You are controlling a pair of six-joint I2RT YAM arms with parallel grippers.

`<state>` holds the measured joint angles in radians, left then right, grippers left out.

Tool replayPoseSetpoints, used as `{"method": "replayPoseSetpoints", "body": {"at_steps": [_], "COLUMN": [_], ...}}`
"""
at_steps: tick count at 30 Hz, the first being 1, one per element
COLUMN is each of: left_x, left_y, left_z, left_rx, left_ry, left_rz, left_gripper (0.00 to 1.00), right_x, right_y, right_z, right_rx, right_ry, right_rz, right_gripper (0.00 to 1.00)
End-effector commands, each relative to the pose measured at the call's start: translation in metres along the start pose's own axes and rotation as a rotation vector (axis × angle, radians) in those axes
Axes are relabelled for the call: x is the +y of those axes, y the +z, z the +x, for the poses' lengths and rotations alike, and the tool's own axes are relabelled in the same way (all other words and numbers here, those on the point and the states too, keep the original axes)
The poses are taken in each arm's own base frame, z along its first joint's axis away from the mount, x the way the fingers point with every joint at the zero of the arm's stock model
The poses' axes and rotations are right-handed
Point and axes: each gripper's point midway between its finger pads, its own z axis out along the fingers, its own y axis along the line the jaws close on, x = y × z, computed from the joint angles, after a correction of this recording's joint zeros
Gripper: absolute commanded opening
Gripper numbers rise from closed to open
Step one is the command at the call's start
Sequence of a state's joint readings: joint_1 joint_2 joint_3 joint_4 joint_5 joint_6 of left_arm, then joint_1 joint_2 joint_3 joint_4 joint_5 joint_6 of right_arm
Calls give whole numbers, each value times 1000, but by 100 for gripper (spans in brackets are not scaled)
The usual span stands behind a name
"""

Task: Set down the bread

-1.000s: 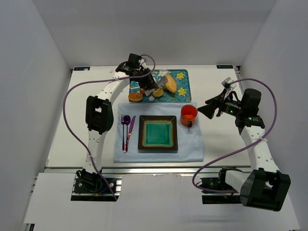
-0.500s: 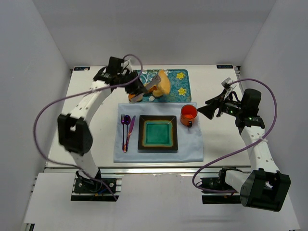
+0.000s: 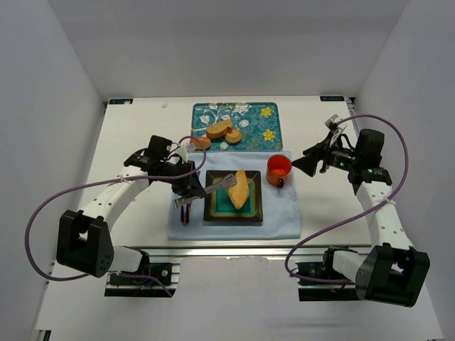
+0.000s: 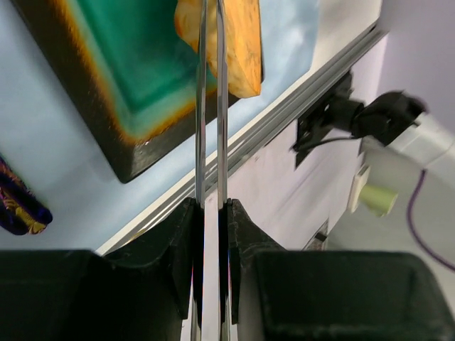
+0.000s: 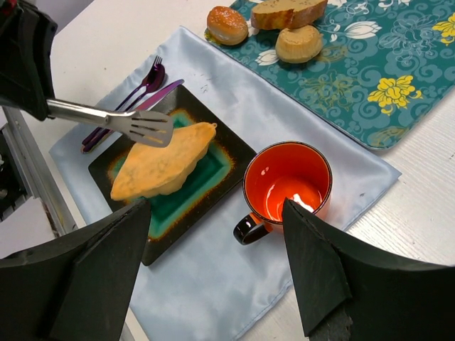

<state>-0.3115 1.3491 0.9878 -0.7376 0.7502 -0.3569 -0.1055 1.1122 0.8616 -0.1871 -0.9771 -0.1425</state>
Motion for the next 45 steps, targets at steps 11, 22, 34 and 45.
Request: {"method": "replayPoseSetpoints", "body": {"at_steps": [11,22,34,45], "left_x": [7,8,111,264], "left_y": [-3,-45,-133,-146], "left_z": [5,-42,-110,-115], "left_rx": [-6,-199,-520,-513], "left_ry": [100,120,-88,-118], "left_rz": [-21,-175,-559,-884], "left_gripper": [51,51,22,43], "right_x": [7,8,8,9], "right_y": [-7,-6,-6,-6], "right_z": [-15,-15,-15,-19], "right_rx": [-19,-18,-22,-23], "right_ry": [-51,-51,-80,-97], "right_rz": [-7,-18,-22,-34], "right_gripper": [80,80,80,80]}}
